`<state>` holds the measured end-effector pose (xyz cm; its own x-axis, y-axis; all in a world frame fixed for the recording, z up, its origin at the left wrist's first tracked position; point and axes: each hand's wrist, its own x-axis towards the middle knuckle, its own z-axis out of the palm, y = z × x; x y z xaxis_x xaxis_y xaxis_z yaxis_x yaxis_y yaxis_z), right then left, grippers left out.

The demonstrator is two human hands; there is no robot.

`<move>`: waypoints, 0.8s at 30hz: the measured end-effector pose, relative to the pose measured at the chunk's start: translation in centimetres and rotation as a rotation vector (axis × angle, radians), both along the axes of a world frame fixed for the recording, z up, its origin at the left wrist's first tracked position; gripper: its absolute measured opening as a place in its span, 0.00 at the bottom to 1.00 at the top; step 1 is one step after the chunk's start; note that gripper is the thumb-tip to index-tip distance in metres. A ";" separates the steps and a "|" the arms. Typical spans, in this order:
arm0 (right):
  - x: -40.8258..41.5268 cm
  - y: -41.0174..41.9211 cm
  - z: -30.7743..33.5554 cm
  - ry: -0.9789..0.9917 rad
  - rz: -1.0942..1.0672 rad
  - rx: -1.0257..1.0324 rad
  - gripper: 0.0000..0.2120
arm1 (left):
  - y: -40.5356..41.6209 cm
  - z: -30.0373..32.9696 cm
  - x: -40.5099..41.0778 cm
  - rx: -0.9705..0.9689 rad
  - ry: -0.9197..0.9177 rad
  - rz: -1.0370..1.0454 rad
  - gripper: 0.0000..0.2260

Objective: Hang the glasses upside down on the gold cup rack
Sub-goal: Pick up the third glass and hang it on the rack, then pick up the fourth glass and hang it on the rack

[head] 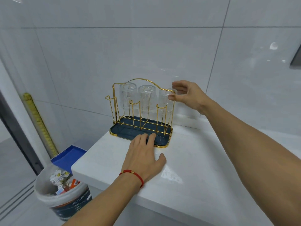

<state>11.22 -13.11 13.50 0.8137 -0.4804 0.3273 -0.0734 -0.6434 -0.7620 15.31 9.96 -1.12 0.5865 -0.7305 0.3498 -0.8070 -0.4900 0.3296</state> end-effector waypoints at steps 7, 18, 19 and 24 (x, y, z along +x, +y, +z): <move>-8.9 1.7 -5.4 -0.172 -0.238 0.056 0.11 | 0.3 0.9 -0.4 -0.020 -0.017 -0.025 0.29; -29.2 1.2 -9.6 -0.144 -0.773 -0.114 0.14 | -1.2 2.3 -6.0 -0.242 0.043 -0.200 0.16; -30.3 1.1 -9.9 -0.122 -0.825 -0.126 0.13 | -2.6 2.2 -7.8 -0.263 0.068 -0.239 0.14; -34.5 1.3 -12.3 -0.053 -0.996 -0.226 0.10 | -10.0 2.3 -17.7 -0.215 0.087 -0.485 0.18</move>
<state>-23.27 -11.77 1.21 0.0599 -0.8532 0.5182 -0.6231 -0.4375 -0.6483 -2.41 -0.03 1.19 0.2334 -0.8418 0.4867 -0.8889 0.0182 0.4577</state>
